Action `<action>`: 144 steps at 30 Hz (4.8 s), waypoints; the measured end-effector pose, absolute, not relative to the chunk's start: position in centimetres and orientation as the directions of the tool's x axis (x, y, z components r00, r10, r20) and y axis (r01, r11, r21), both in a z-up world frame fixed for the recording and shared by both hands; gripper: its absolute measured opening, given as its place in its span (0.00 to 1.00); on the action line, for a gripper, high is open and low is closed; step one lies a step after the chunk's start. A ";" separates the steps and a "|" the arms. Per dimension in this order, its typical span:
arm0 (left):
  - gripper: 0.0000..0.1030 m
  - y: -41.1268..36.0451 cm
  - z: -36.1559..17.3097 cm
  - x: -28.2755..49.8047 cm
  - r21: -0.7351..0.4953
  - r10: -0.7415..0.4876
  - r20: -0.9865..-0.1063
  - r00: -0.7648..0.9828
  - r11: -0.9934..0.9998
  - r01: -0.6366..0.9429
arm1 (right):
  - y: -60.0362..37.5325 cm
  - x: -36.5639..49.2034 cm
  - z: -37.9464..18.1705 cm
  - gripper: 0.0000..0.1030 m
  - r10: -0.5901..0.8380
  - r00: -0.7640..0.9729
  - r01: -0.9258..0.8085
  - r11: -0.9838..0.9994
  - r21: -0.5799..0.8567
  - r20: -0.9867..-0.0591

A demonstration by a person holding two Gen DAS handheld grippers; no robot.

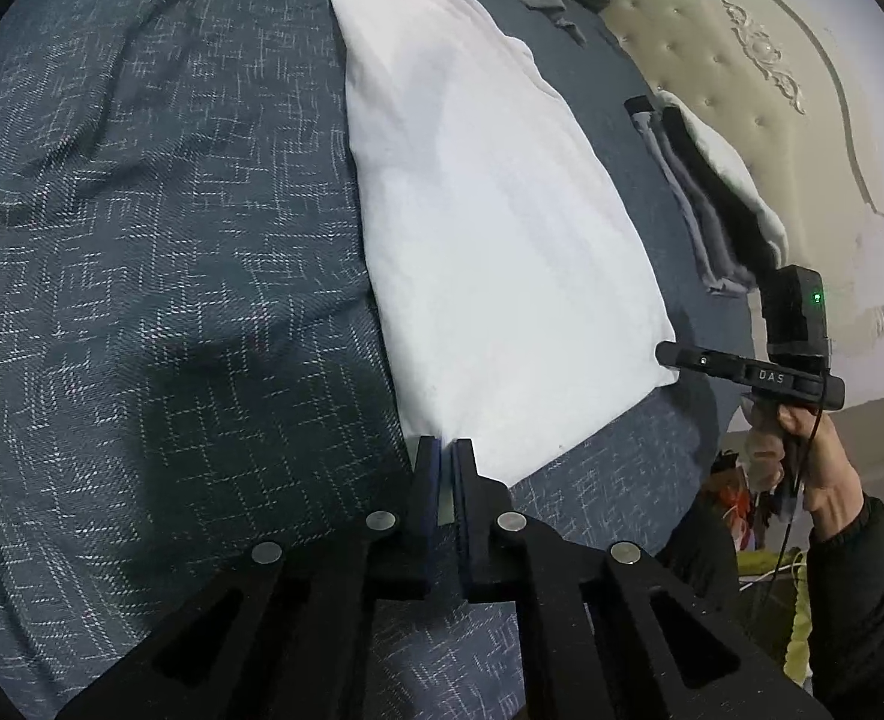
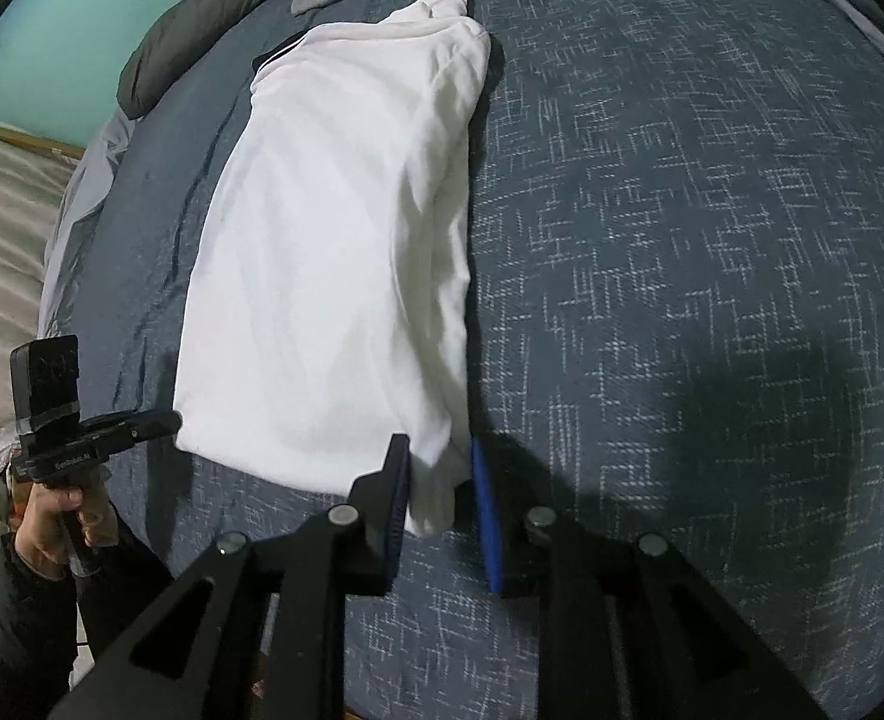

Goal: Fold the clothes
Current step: 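Open the right tool and withdraw from the folded polo, then close the left tool on one end of the folded white polo while the right tool grips the other end, then lift the folded polo off the bed with both tools, then carry the held polo with both tools toward the grey clothes stack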

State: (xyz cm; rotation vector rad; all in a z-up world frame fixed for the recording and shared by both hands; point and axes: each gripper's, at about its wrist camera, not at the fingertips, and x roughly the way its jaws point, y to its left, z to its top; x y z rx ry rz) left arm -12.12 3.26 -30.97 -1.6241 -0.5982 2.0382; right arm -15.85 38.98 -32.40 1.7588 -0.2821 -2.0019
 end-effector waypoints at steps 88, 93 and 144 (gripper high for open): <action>0.06 6.5 -31.6 -14.6 -0.645 0.636 -0.747 -0.194 -0.764 -0.023 | 40.3 -18.7 -31.5 0.08 -0.596 0.004 0.246 -0.777 0.579 -0.803; 0.06 6.6 -27.8 -15.3 -0.640 0.639 -0.734 -0.232 -0.764 -0.081 | 40.3 -19.1 -28.3 0.08 -0.637 -0.051 0.275 -0.750 0.602 -0.770; 0.06 20.4 6.5 -23.8 -0.551 0.699 -0.547 -0.461 -0.715 -0.430 | 50.8 -24.6 5.4 0.07 -0.669 -0.466 0.460 -0.742 0.487 -0.579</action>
